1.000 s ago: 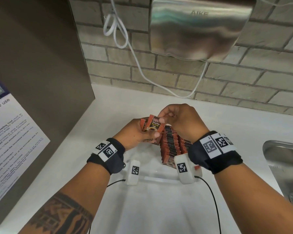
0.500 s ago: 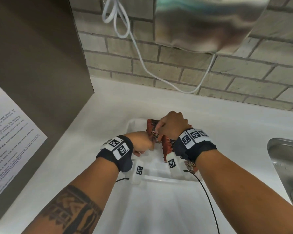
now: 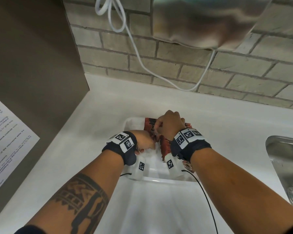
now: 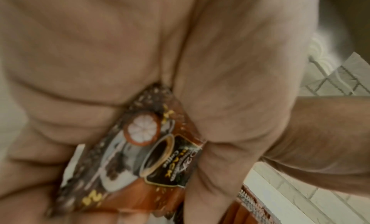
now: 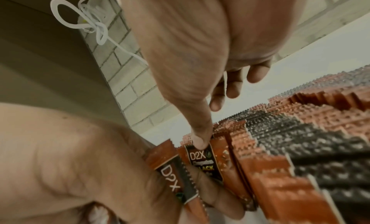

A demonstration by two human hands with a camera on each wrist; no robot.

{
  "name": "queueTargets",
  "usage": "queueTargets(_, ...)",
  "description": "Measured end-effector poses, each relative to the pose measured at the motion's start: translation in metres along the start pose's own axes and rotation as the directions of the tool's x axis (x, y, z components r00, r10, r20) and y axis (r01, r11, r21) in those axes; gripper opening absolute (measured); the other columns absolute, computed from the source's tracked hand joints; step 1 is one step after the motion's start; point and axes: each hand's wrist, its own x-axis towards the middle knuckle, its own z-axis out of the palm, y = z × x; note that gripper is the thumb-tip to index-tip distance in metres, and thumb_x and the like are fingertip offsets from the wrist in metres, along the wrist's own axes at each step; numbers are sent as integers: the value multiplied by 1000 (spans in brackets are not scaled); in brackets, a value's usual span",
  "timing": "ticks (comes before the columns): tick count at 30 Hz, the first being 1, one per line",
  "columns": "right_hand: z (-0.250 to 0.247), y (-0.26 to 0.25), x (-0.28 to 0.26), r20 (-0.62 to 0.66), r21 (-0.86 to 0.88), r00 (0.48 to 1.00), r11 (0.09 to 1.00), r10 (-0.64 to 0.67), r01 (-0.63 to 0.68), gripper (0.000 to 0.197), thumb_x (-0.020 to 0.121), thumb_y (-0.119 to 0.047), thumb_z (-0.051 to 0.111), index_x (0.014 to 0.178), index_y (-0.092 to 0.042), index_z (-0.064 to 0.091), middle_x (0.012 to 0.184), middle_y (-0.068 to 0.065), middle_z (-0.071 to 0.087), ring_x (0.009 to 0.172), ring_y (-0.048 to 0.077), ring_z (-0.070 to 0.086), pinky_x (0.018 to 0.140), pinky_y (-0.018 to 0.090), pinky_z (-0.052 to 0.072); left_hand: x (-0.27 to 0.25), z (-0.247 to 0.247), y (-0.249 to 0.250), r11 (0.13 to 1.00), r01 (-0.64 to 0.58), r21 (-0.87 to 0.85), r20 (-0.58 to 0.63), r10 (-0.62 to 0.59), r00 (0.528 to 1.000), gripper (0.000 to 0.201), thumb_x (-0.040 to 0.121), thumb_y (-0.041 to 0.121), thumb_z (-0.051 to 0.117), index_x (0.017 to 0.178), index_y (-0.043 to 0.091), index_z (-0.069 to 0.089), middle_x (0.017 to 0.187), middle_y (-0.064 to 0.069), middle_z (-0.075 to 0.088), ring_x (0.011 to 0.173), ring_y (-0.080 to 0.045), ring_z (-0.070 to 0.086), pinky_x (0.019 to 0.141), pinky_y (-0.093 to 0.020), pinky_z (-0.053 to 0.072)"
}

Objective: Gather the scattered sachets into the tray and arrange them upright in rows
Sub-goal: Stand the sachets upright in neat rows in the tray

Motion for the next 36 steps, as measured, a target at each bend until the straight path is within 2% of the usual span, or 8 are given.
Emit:
queueTargets(6, 1, 0, 1, -2, 70, 1000, 998, -5, 5, 23, 79, -15, 65, 68, -34, 72, 89, -9, 62, 100, 20, 56, 94, 42, 43, 3, 0, -1, 999, -5, -31, 9, 5, 1000, 35, 92, 28, 63, 121, 8, 62, 96, -12, 57, 81, -27, 54, 69, -33, 49)
queueTargets(11, -1, 6, 4, -38, 107, 999, 994, -11, 15, 21, 79, -16, 66, 68, -34, 72, 89, -11, 66, 98, 18, 58, 93, 41, 44, 0, -1, -1, 997, -7, -71, 12, 8, 1000, 13, 93, 22, 62, 100, 11, 58, 85, -9, 52, 78, -25, 52, 67, -32, 47)
queueTargets(19, -17, 20, -5, -94, 114, 995, 992, -35, 45, 19, 86, -23, 67, 76, -38, 71, 99, -10, 62, 97, 15, 57, 90, 37, 42, -8, -3, -8, 983, -34, -183, 25, 39, 999, 14, 96, 13, 58, 107, 6, 62, 87, -12, 55, 73, -24, 53, 69, -33, 49)
queueTargets(21, -20, 23, -11, -110, 199, 991, 975, -78, 99, 13, 85, -24, 70, 80, -36, 73, 91, -15, 63, 89, 8, 58, 86, 32, 44, -15, -8, -11, 953, -104, -285, 3, 109, 994, 14, 95, 3, 59, 108, 3, 66, 92, -14, 61, 72, -23, 56, 67, -31, 53)
queueTargets(25, -23, 20, -26, 0, 408, 986, 900, -165, 151, 12, 84, -29, 76, 96, -26, 74, 87, -14, 70, 78, -2, 62, 68, 13, 42, -28, -14, -18, 789, -327, -520, -149, 293, 944, 27, 90, -2, 70, 117, -4, 66, 106, -21, 72, 95, -27, 72, 85, -37, 61)
queueTargets(27, -23, 18, -27, -4, 456, 988, 879, -156, 141, 13, 84, -29, 76, 97, -26, 72, 87, -12, 72, 79, 3, 66, 70, 18, 45, -35, -13, -18, 660, -395, -639, -209, 345, 915, 33, 88, -1, 74, 120, -1, 67, 111, -19, 72, 98, -26, 72, 83, -36, 61)
queueTargets(30, -28, 18, -26, -31, 494, 993, 862, -113, 114, 10, 84, -29, 76, 93, -25, 73, 86, -6, 73, 79, 10, 67, 72, 25, 49, -42, -11, -16, 570, -457, -683, -256, 399, 880, 36, 86, -1, 75, 120, 4, 68, 113, -16, 73, 102, -29, 72, 89, -42, 60)
queueTargets(36, -36, 16, -27, -99, 509, 987, 846, -124, 157, 4, 86, -27, 75, 83, -26, 74, 80, -8, 73, 72, 3, 64, 66, 20, 43, -50, -9, -15, 550, -535, -641, -329, 432, 839, 37, 84, -7, 74, 116, 12, 69, 114, -17, 73, 98, -25, 73, 80, -36, 62)
